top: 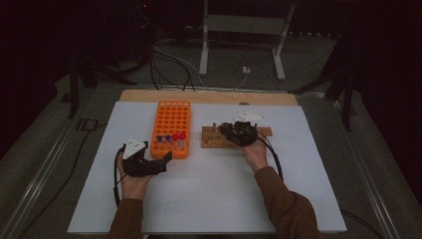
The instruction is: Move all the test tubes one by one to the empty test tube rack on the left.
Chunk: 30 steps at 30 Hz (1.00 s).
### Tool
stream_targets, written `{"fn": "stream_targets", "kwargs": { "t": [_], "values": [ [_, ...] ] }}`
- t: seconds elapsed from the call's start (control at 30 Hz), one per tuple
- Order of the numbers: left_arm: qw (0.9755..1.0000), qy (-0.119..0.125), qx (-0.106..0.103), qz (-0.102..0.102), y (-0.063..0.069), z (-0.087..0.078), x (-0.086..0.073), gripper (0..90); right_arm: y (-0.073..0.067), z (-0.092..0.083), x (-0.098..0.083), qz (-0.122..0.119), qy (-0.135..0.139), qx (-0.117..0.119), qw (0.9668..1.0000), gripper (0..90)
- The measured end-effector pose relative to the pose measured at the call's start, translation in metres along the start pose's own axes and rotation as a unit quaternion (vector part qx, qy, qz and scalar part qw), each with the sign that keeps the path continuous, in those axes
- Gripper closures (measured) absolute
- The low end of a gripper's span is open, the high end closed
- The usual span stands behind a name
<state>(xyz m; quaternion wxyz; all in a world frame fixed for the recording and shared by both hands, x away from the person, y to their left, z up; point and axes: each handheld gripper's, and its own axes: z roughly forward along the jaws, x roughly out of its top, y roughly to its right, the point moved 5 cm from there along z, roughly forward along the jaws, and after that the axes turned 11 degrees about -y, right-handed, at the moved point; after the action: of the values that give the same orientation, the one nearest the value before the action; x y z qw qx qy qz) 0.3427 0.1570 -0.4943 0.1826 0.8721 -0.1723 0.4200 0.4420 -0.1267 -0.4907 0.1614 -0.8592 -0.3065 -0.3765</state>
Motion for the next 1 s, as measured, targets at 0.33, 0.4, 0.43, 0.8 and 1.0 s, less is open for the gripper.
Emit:
{"fn": "stream_targets", "kwargs": {
  "t": [0.33,0.4,0.43,0.8,1.0],
  "values": [
    [0.9999,0.009,0.001,0.010,0.006,-0.001,0.007,1.3,0.004,-0.008,0.005,0.013,0.009,0.000,0.9999,76.2],
    [0.9998,0.013,0.002,0.015,0.010,-0.002,0.010,1.3,0.005,-0.013,0.007,0.012,0.012,-0.001,0.9999,76.2],
    [0.9997,0.014,0.002,0.019,0.011,-0.003,0.012,1.3,0.005,-0.015,0.008,0.012,0.014,0.000,0.9998,76.2],
    [0.9986,0.021,-0.005,0.049,0.031,-0.001,0.031,1.3,0.005,-0.038,0.027,0.005,0.028,0.004,0.9996,76.2],
    [0.9972,0.028,-0.008,0.069,0.044,0.000,0.048,1.3,0.004,-0.057,0.042,0.002,0.041,0.011,0.9991,76.2]
  ]
}}
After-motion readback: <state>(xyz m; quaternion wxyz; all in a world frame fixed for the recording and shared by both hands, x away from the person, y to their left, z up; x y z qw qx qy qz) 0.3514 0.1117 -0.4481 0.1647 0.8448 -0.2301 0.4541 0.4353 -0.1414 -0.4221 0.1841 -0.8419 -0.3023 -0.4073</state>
